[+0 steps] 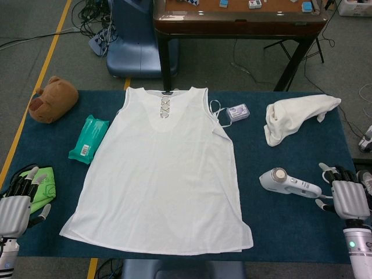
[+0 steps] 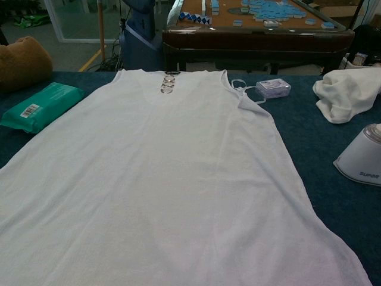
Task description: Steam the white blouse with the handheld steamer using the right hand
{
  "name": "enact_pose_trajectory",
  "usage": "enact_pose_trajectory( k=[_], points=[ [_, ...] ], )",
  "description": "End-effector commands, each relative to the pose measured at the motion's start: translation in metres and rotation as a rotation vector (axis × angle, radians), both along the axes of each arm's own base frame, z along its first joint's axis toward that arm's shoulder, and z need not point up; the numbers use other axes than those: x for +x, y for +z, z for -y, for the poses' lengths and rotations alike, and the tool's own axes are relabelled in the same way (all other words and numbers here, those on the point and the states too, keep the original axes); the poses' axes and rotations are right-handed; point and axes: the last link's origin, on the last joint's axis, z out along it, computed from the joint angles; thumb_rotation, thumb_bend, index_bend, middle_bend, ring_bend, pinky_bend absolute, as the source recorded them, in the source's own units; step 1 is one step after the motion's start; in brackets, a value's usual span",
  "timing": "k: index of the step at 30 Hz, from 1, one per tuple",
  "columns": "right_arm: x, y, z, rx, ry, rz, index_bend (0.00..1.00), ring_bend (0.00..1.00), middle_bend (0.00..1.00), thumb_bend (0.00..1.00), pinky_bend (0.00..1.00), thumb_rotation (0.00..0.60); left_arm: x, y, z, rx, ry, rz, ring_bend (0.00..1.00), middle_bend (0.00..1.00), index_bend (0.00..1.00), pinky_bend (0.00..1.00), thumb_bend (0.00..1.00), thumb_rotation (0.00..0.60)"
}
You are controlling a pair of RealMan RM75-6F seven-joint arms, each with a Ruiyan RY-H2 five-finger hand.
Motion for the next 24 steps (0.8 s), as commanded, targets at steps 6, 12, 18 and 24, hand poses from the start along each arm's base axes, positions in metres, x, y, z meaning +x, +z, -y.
enact_pose_trajectory(
  k=[6,12,18,24],
  points=[
    [-0.003,-0.029,0.033,0.101,-0.048,-0.014,0.2,0.14,0.29,0.06,0.15,0.6,-0.005,0.0,0.003,-0.003,0.016,0.002,0.1,0.04,0.12,0.06,0.28,0.6],
    [-0.005,-0.048,0.049,0.149,-0.075,-0.024,0.24,0.15,0.3,0.13,0.16,0.6,-0.009,0.002,0.004,0.001,0.026,0.007,0.1,0.04,0.12,0.06,0.28,0.6],
    [-0.003,-0.063,0.059,0.173,-0.079,-0.01,0.34,0.19,0.34,0.22,0.19,0.6,-0.013,0.002,0.004,0.002,0.033,0.01,0.1,0.04,0.14,0.06,0.28,0.6],
    [-0.001,-0.069,0.063,0.186,-0.075,-0.013,0.41,0.27,0.41,0.25,0.22,0.6,-0.016,0.002,0.005,0.004,0.04,0.01,0.1,0.04,0.14,0.06,0.28,0.6]
  ],
)
